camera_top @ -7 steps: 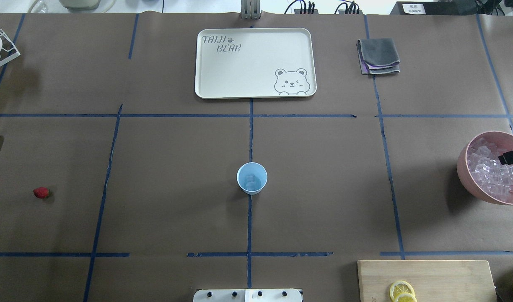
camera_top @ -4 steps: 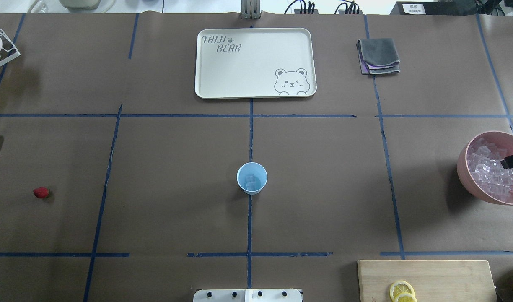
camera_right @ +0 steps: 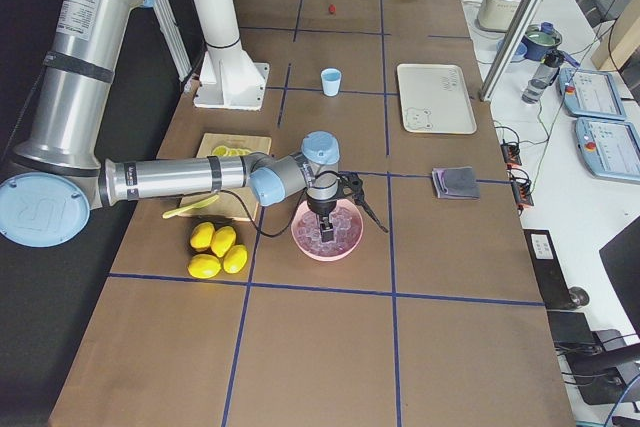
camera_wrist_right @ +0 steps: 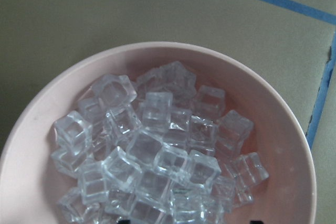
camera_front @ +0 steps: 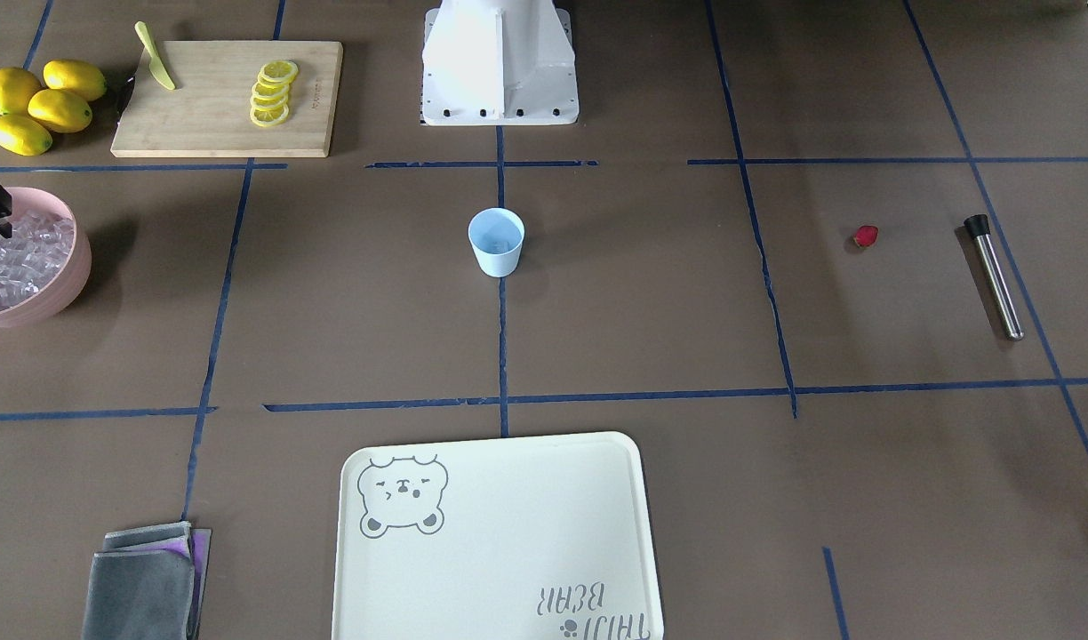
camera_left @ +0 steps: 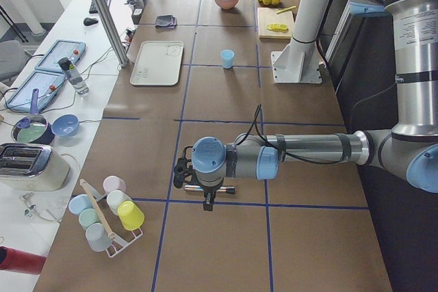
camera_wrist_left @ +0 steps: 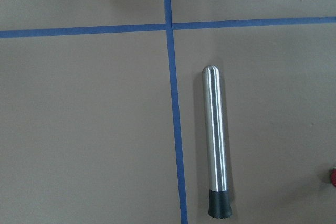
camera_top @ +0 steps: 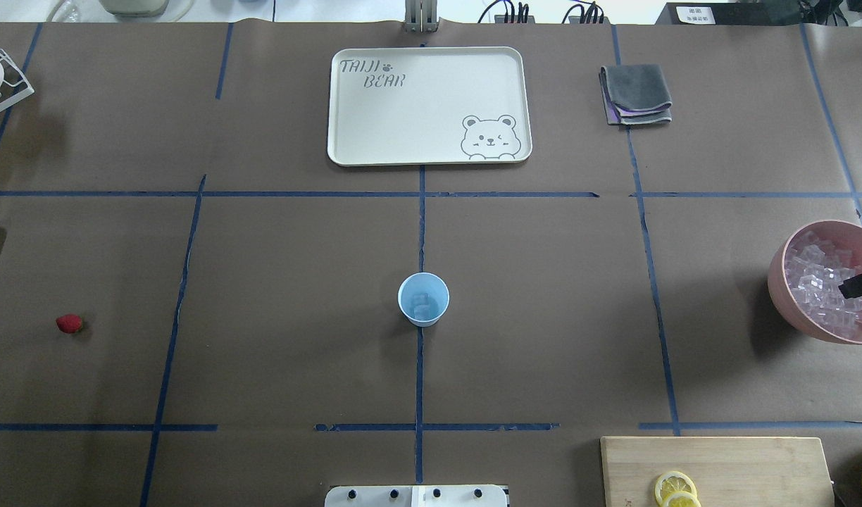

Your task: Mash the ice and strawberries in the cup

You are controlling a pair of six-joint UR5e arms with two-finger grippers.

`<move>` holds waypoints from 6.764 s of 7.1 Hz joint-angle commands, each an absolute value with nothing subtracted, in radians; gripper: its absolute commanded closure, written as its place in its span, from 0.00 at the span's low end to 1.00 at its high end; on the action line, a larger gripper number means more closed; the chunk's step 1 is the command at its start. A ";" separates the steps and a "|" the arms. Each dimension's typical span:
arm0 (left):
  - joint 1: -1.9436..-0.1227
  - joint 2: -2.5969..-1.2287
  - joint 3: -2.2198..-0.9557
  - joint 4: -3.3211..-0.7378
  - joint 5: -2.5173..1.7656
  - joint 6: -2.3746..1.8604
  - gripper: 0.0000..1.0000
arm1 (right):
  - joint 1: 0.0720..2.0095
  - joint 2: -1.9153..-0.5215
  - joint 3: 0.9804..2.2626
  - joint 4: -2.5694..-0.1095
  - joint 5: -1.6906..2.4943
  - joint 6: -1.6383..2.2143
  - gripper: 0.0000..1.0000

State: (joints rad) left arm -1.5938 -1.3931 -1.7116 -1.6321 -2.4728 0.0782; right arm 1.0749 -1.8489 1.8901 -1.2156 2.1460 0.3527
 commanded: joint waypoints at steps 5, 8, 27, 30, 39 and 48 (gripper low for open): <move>-1.594 -1.393 -1.712 -1.632 -2.473 0.078 0.00 | 1.054 -1.813 1.829 -1.213 2.146 0.342 0.32; -1.594 -1.393 -1.712 -1.632 -2.473 0.078 0.00 | 1.054 -1.822 1.829 -1.215 2.148 0.341 0.37; -1.530 -1.402 -1.713 -1.713 -2.454 0.029 0.00 | 0.444 -0.952 2.007 -1.788 1.843 1.104 1.00; -1.526 -1.402 -1.709 -1.720 -2.428 0.028 0.00 | 0.393 -0.832 1.859 -1.783 1.789 1.166 1.00; -1.526 -1.404 -1.698 -1.723 -2.430 0.028 0.00 | 0.394 -0.808 1.753 -1.683 1.756 1.167 0.70; -1.409 -1.401 -1.724 -1.895 -2.415 -0.227 0.00 | 0.549 -0.897 1.970 -1.844 1.825 1.078 0.01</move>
